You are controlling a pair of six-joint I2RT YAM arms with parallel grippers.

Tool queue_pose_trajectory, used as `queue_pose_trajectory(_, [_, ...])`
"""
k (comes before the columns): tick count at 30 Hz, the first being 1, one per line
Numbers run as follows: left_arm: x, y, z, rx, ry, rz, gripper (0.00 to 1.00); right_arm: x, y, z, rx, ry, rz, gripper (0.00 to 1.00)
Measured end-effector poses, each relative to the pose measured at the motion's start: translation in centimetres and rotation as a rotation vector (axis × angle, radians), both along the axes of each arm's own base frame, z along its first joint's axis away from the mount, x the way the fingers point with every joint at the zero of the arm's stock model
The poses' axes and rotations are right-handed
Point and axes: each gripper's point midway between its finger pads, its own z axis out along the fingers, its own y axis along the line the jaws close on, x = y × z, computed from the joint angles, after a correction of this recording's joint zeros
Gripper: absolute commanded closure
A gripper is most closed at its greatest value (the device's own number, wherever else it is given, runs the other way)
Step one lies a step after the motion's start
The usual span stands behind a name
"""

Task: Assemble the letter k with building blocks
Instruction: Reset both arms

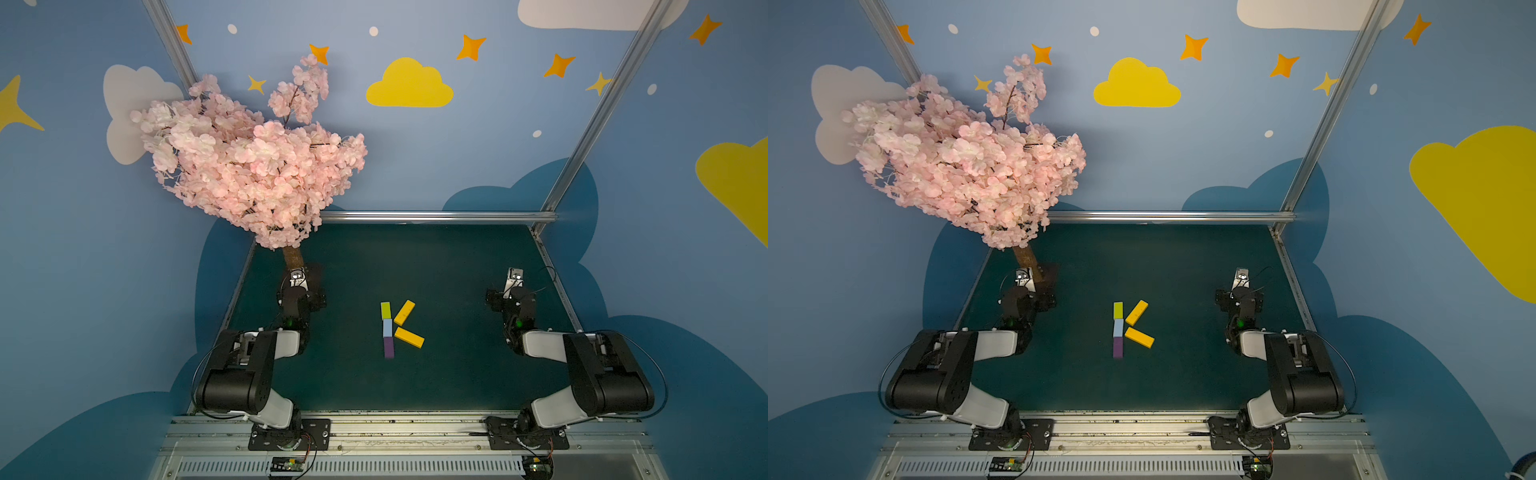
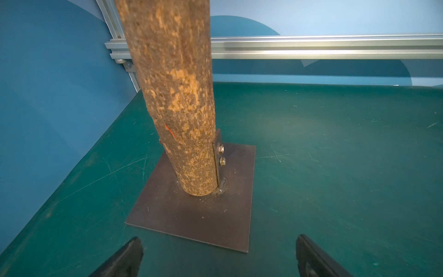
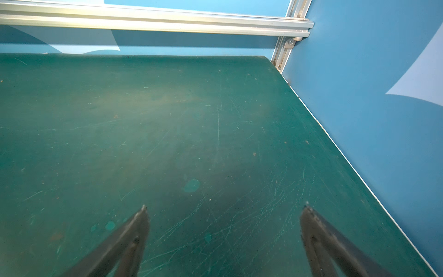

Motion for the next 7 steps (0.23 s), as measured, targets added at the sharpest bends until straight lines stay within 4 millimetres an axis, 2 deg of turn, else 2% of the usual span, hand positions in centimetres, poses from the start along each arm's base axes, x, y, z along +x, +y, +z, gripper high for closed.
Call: queue_pose_trajectory(7, [0.0, 0.0, 0.0, 0.0, 0.0, 0.0, 0.0, -0.04, -0.14, -0.2, 0.0, 0.007, -0.003, 0.03])
